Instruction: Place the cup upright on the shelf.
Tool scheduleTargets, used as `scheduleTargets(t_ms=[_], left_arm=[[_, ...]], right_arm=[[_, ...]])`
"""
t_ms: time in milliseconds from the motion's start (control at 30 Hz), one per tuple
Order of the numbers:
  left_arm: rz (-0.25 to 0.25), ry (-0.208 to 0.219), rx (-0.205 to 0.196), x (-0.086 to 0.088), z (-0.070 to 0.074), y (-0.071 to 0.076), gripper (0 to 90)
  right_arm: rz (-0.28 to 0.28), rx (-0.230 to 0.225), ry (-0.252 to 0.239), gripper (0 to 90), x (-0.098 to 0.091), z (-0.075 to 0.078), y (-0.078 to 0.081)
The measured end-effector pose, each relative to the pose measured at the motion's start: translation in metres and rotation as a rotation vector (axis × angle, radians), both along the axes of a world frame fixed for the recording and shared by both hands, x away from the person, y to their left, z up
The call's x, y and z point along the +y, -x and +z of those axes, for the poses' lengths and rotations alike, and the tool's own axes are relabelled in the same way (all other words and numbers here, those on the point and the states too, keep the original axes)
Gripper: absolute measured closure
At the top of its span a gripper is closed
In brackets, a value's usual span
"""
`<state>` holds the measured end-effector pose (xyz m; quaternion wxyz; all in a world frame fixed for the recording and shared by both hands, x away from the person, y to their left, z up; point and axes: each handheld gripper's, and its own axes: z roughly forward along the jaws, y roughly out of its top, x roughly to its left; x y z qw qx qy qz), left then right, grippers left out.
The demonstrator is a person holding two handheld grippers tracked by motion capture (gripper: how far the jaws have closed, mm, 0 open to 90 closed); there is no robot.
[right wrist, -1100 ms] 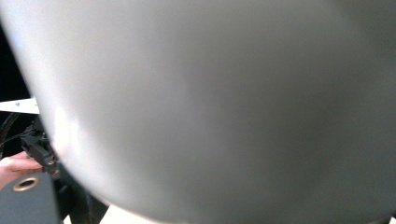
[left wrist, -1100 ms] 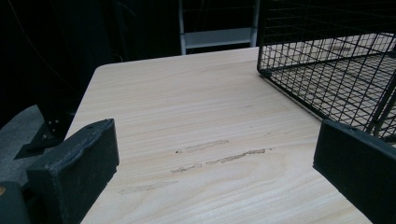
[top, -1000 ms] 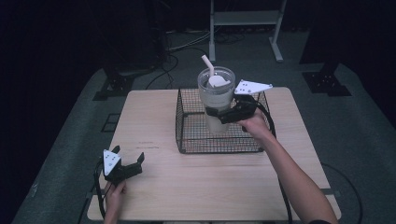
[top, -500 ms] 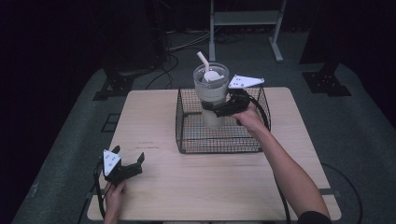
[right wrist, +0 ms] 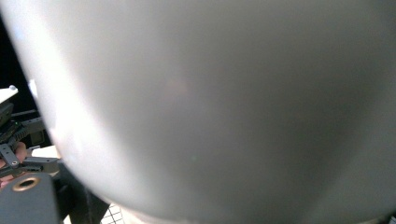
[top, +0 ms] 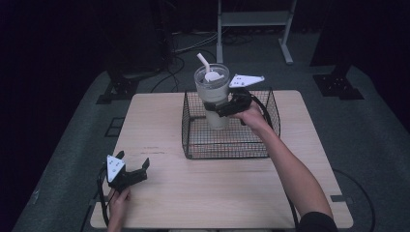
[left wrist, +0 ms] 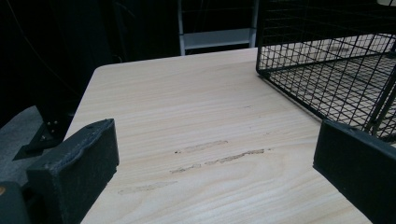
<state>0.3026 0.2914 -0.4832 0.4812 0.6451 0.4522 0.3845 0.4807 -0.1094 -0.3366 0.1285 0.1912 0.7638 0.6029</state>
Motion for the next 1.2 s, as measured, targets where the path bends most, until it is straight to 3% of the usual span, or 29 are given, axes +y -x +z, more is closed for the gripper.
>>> scheduleTargets(t_ms=[233,600,1200], left_arm=[[0.000,-0.001,0.000,0.000,0.000,0.000,0.0],[0.000,0.000,-0.002,0.000,0.000,0.000,0.0],[-0.002,0.000,-0.003,0.000,0.000,0.000,0.0]], right_arm=[[0.014,0.009,0.001,8.4,0.008,-0.007,-0.010],[0.040,0.036,0.038,8.4,0.010,-0.032,-0.029],[0.088,0.093,0.099,8.4,0.017,-0.057,-0.041]])
